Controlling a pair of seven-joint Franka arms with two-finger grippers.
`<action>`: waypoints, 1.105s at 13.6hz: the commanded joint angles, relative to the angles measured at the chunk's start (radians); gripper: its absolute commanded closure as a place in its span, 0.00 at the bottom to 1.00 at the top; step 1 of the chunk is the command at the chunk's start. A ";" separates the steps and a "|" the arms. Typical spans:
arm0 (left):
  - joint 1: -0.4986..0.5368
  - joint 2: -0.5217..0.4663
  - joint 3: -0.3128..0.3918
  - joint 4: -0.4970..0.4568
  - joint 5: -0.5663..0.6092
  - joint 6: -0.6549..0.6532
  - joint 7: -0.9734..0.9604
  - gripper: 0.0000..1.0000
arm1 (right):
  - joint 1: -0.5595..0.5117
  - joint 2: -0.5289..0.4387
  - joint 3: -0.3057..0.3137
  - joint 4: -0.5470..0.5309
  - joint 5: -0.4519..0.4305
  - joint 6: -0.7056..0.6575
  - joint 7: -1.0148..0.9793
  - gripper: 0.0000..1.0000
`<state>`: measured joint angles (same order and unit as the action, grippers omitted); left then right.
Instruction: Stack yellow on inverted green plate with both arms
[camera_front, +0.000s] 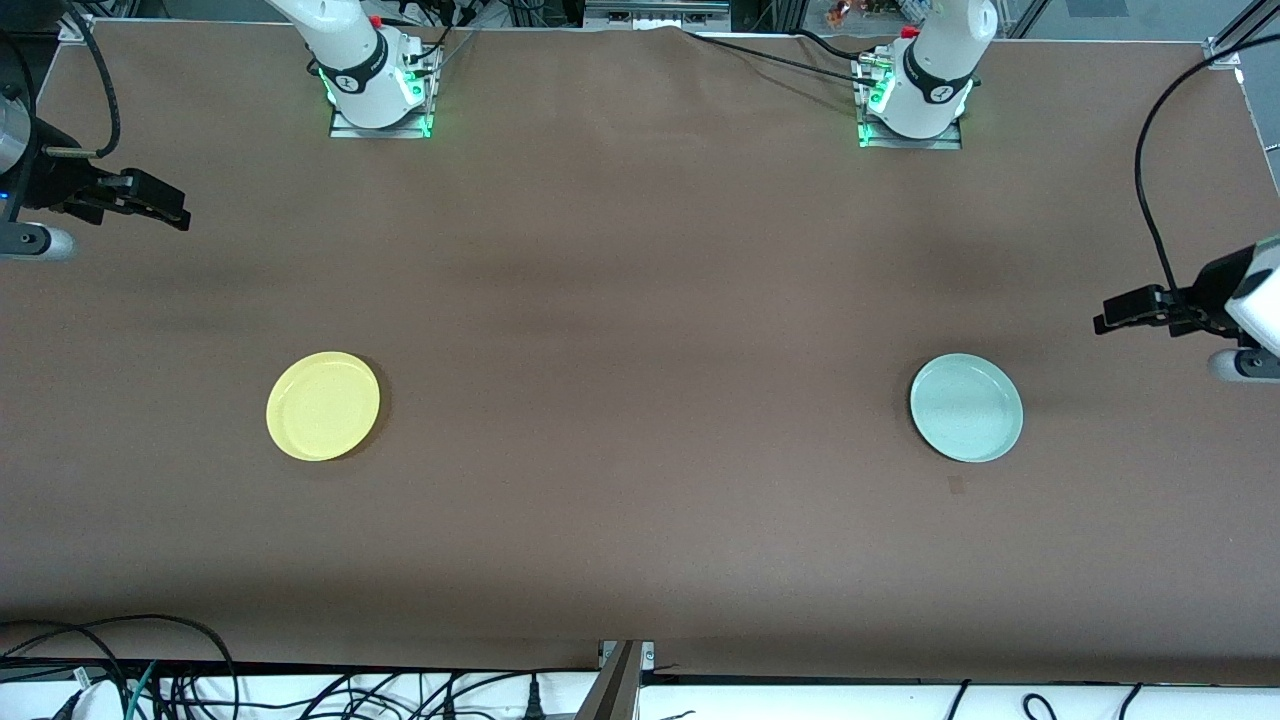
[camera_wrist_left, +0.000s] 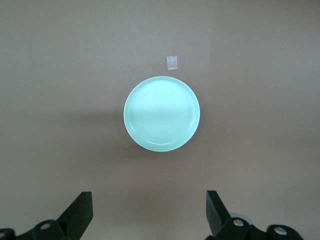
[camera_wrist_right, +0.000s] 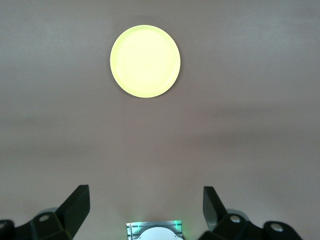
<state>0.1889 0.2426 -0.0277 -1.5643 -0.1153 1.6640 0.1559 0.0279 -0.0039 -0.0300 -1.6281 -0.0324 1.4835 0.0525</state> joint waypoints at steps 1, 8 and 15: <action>0.029 0.056 0.000 -0.019 -0.056 0.046 0.081 0.00 | -0.003 0.012 -0.005 0.020 0.022 -0.016 0.001 0.00; 0.078 0.188 0.023 -0.155 -0.216 0.302 0.278 0.00 | -0.005 0.012 -0.016 0.017 0.023 -0.019 0.001 0.00; 0.083 0.303 0.023 -0.200 -0.290 0.411 0.280 0.00 | -0.005 0.012 -0.016 0.017 0.025 -0.022 0.001 0.00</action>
<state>0.2668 0.5377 -0.0052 -1.7411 -0.3723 2.0418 0.4040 0.0276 0.0038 -0.0450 -1.6280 -0.0258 1.4797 0.0525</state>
